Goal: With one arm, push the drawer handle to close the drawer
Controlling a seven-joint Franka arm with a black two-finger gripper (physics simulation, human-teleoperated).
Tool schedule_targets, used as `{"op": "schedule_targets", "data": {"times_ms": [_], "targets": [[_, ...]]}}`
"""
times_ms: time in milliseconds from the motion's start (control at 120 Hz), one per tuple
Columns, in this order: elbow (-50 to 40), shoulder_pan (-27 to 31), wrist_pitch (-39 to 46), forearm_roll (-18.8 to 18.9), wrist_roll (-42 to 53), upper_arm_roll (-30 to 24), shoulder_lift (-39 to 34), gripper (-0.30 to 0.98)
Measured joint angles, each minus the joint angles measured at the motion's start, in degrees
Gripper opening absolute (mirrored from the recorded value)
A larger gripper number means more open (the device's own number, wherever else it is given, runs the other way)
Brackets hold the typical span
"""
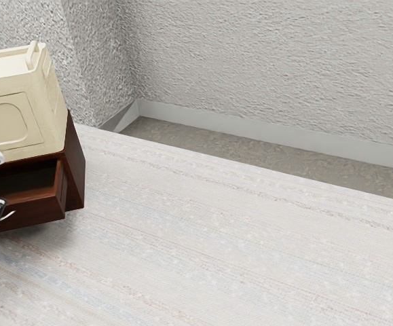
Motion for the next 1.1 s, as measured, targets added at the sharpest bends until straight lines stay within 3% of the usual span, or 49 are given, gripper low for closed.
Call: {"op": "schedule_targets", "data": {"times_ms": [1100], "targets": [[12.87, 0.36, 2.85, -0.84, 0.23, 0.09, 14.16, -0.10]]}}
